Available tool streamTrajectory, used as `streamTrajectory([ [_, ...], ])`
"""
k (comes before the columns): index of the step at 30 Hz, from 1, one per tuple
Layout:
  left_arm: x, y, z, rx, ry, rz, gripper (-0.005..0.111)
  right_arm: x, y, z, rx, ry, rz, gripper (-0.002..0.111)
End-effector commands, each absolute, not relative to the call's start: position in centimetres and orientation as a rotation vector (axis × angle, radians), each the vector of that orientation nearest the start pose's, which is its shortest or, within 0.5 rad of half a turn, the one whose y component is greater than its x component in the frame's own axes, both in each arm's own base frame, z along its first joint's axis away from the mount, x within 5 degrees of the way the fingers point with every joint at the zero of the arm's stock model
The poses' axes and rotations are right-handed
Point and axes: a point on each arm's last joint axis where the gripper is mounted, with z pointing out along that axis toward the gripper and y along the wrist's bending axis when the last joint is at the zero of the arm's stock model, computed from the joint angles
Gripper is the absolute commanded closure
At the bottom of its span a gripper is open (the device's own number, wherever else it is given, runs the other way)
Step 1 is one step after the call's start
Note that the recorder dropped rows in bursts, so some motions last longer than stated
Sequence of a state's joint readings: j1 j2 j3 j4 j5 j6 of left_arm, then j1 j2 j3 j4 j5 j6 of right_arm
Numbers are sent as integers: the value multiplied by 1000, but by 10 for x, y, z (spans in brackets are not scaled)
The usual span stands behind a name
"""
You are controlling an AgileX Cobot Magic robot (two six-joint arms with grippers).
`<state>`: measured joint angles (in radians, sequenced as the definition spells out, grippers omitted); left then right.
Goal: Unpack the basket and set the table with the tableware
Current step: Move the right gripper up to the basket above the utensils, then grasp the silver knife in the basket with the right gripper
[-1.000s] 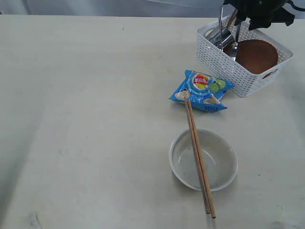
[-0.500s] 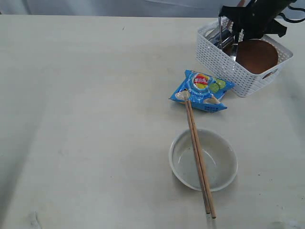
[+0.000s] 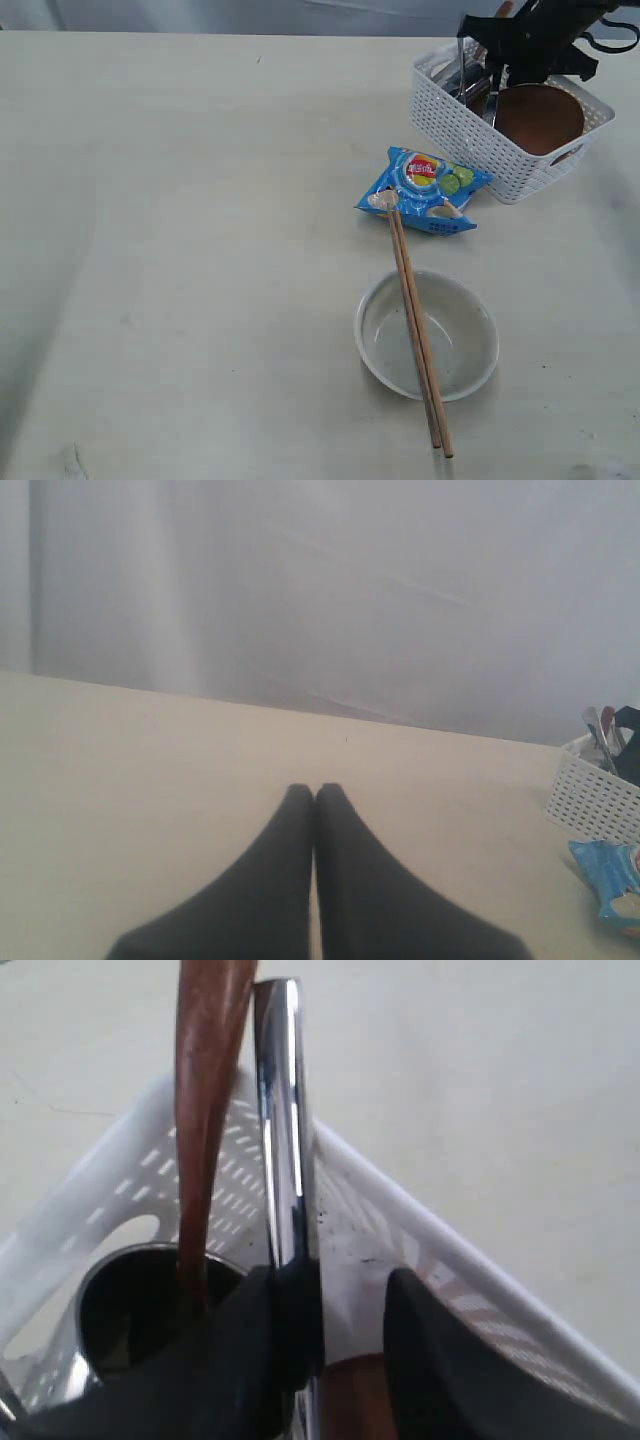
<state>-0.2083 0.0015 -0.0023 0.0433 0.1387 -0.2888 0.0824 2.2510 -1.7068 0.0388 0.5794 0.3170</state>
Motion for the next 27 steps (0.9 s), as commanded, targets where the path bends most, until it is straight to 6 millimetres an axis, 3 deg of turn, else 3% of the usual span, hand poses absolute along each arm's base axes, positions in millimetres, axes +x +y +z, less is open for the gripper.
streamTrajectory([
  [1, 55, -11, 201, -22, 1632, -334, 107, 486, 43, 145, 356, 2617, 187, 83],
  [8, 55, -11, 201, -22, 1632, -334, 107, 486, 43, 145, 356, 2615, 187, 108],
  [12, 55, -11, 201, -22, 1632, -334, 107, 486, 43, 147, 355, 2611, 188, 109],
  [19, 55, -11, 200, -22, 1634, -334, 107, 483, 43, 180, 336, 2547, 197, 109],
  [27, 55, -11, 200, -22, 1634, -334, 107, 475, 42, 198, 298, 2572, 182, 109],
])
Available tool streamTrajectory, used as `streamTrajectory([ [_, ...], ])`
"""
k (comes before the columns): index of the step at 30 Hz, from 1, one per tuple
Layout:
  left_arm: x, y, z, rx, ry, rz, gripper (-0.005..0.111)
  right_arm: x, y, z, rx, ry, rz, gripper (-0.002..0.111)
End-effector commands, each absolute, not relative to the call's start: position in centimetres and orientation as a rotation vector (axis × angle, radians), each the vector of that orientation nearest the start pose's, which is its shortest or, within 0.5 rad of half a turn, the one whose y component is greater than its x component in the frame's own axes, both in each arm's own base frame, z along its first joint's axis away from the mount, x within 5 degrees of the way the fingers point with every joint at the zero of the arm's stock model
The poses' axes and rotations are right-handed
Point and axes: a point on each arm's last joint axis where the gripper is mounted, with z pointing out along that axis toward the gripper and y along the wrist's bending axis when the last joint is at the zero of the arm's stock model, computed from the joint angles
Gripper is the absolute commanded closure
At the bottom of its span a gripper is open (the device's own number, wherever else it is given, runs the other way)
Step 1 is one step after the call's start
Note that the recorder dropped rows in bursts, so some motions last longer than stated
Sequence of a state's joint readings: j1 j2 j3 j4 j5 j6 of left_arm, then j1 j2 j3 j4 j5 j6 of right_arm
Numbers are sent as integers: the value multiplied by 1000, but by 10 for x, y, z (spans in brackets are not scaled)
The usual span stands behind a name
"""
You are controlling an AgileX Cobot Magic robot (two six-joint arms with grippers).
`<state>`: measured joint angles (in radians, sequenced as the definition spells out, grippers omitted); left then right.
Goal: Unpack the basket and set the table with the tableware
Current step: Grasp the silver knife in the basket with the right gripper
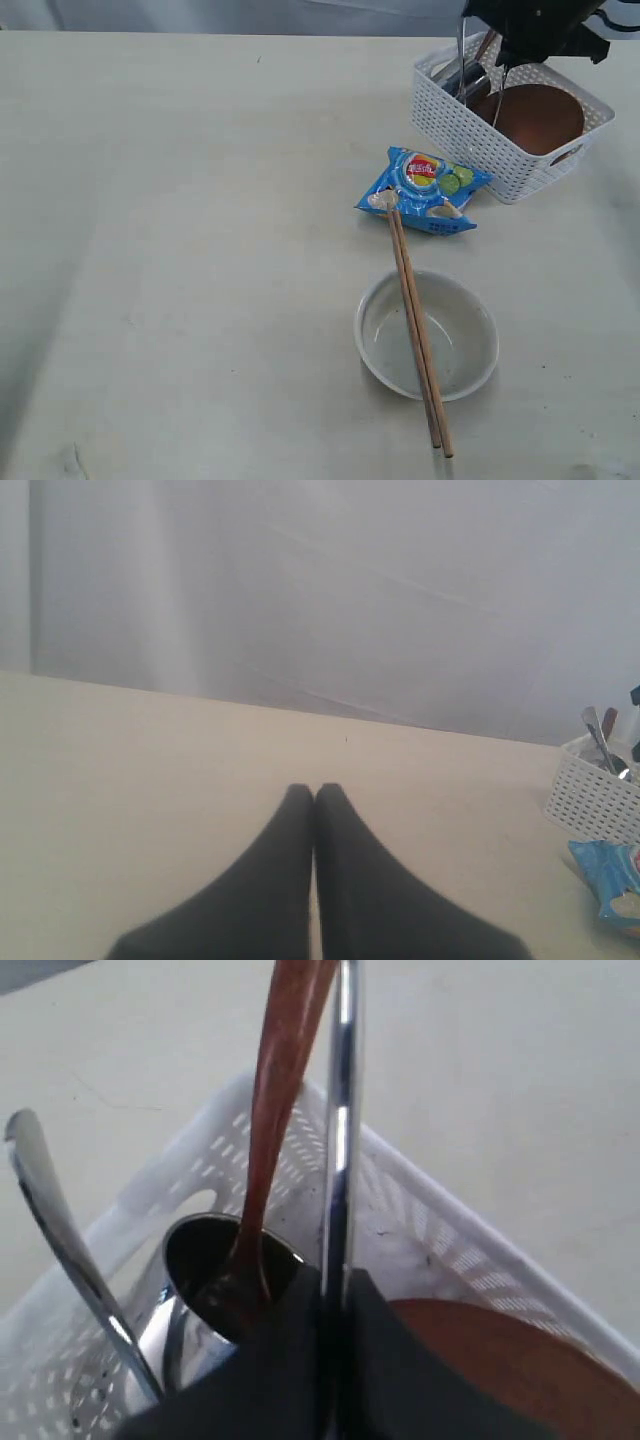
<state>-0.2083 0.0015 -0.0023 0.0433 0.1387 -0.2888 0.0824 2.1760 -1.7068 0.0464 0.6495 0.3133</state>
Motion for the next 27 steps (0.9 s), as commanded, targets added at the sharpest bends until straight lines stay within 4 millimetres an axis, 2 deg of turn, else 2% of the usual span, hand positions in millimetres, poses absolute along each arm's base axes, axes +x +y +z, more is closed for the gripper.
streamTrajectory([
  [1, 55, -11, 200, -22, 1634, -334, 107, 475, 42, 200, 294, 2567, 181, 109],
  [13, 55, -11, 200, -22, 1634, -334, 107, 458, 41, 255, 196, 2501, 169, 109],
  [19, 55, -11, 200, -22, 1634, -334, 107, 441, 43, 288, 111, 2495, 200, 109],
  [22, 55, -11, 201, -22, 1632, -334, 107, 429, 49, 304, 26, 2514, 278, 109],
  [27, 55, -11, 201, -22, 1632, -334, 107, 399, 76, 322, -86, 2508, 352, 109],
])
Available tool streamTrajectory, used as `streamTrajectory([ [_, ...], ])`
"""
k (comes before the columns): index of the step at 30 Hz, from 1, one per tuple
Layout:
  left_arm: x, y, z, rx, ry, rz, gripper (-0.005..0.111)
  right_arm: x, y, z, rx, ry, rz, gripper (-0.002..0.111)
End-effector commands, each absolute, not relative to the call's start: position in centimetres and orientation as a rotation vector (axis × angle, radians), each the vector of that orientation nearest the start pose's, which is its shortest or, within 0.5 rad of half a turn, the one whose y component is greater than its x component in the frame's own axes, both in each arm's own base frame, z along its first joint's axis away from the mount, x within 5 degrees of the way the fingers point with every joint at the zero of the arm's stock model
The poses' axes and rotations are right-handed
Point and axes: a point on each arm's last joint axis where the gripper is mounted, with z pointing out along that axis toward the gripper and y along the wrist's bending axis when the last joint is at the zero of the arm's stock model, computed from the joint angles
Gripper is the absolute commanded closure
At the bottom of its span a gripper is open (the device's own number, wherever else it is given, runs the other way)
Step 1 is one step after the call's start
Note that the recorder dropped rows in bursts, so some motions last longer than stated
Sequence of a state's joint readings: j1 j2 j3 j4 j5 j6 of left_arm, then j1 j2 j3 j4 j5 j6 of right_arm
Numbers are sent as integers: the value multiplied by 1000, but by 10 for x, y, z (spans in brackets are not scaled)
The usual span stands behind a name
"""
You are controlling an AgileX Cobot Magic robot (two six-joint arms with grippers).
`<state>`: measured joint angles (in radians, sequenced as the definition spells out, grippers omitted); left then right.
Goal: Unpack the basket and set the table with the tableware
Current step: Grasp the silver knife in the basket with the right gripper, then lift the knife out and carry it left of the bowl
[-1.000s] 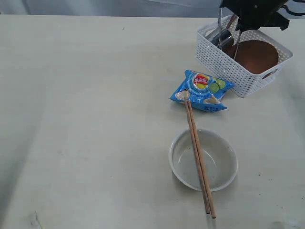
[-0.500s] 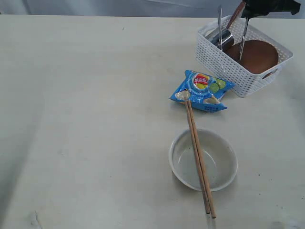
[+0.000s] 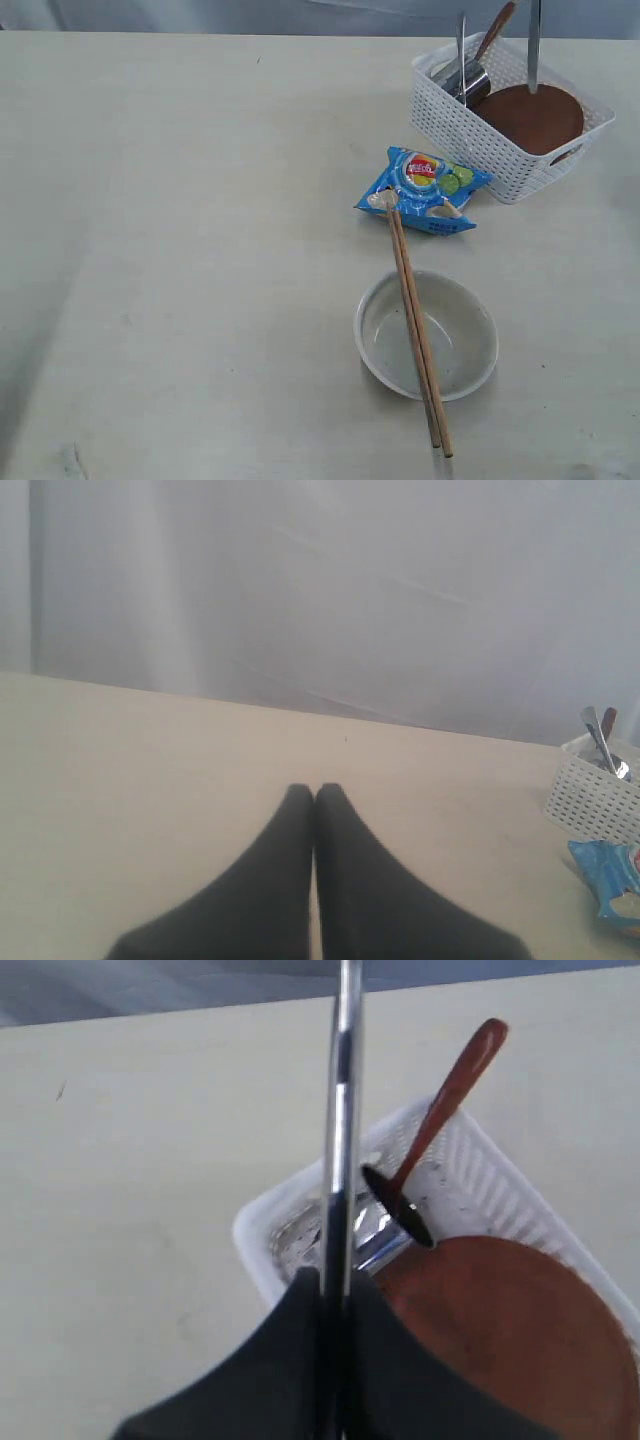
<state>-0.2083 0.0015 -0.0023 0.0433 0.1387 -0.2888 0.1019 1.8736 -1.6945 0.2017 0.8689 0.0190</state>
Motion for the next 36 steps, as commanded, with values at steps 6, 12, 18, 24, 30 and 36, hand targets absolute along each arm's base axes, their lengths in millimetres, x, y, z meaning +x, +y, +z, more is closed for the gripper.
streamTrajectory([
  [6, 55, -11, 201, -22, 1632, -334, 107, 340, 126, 312, -165, 2456, 602, 109],
  [12, 55, -11, 201, -22, 1632, -334, 107, 273, 190, 286, -402, 2487, 714, 109],
  [18, 55, -11, 201, -22, 1632, -334, 107, 232, 240, 273, -459, 2466, 880, 109],
  [24, 55, -11, 201, -22, 1632, -334, 107, 218, 257, 262, -413, 2495, 972, 109],
  [30, 55, -11, 201, -22, 1632, -334, 107, 193, 283, 244, -403, 2491, 1015, 109],
  [36, 55, -11, 201, -22, 1632, -334, 107, 181, 306, 210, -400, 2590, 1006, 109],
])
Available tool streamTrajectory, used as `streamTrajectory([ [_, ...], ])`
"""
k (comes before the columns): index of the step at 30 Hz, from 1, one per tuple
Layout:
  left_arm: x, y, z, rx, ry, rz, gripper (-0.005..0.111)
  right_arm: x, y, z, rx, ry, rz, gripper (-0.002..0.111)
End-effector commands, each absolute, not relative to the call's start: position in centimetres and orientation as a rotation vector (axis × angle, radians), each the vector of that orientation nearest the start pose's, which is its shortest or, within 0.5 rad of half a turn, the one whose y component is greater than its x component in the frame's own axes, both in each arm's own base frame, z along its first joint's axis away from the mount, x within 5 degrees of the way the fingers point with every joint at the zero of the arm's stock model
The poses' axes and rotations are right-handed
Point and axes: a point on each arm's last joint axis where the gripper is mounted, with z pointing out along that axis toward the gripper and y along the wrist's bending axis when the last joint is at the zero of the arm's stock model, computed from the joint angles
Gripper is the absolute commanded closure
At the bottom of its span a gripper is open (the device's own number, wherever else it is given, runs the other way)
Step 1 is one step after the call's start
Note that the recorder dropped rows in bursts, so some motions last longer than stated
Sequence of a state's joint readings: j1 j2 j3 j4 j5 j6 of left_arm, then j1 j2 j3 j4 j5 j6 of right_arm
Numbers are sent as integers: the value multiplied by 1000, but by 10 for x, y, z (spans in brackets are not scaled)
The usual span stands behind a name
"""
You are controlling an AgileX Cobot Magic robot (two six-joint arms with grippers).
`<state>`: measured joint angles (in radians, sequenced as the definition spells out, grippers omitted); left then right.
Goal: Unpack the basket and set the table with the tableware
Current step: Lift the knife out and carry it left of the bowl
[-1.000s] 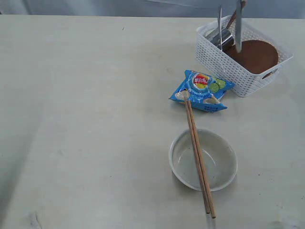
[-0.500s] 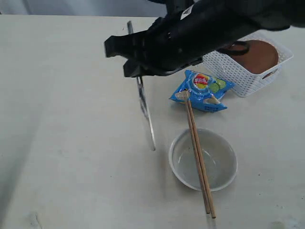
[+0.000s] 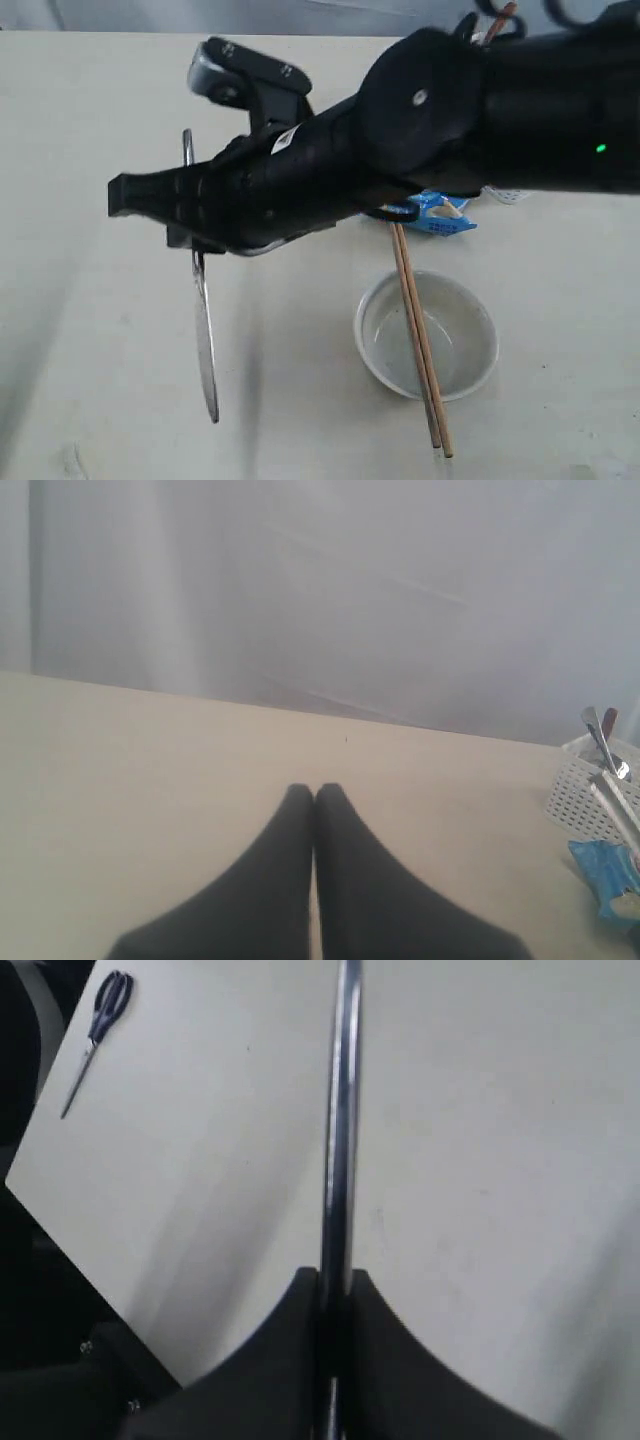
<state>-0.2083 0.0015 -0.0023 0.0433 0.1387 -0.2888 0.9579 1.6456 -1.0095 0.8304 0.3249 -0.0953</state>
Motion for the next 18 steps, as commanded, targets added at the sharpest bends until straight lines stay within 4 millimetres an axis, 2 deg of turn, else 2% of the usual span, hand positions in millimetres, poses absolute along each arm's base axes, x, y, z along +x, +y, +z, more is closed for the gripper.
streamTrajectory([
  [1, 55, -11, 201, -22, 1632, -334, 107, 182, 307, 206, -383, 2598, 1003, 109],
  [4, 55, -11, 201, -22, 1632, -334, 107, 187, 308, 197, -361, 2610, 978, 109],
  [7, 55, -11, 201, -22, 1632, -334, 107, 190, 307, 197, -346, 2600, 970, 109],
  [18, 55, -11, 201, -22, 1632, -334, 107, 192, 309, 180, -327, 2647, 941, 109],
])
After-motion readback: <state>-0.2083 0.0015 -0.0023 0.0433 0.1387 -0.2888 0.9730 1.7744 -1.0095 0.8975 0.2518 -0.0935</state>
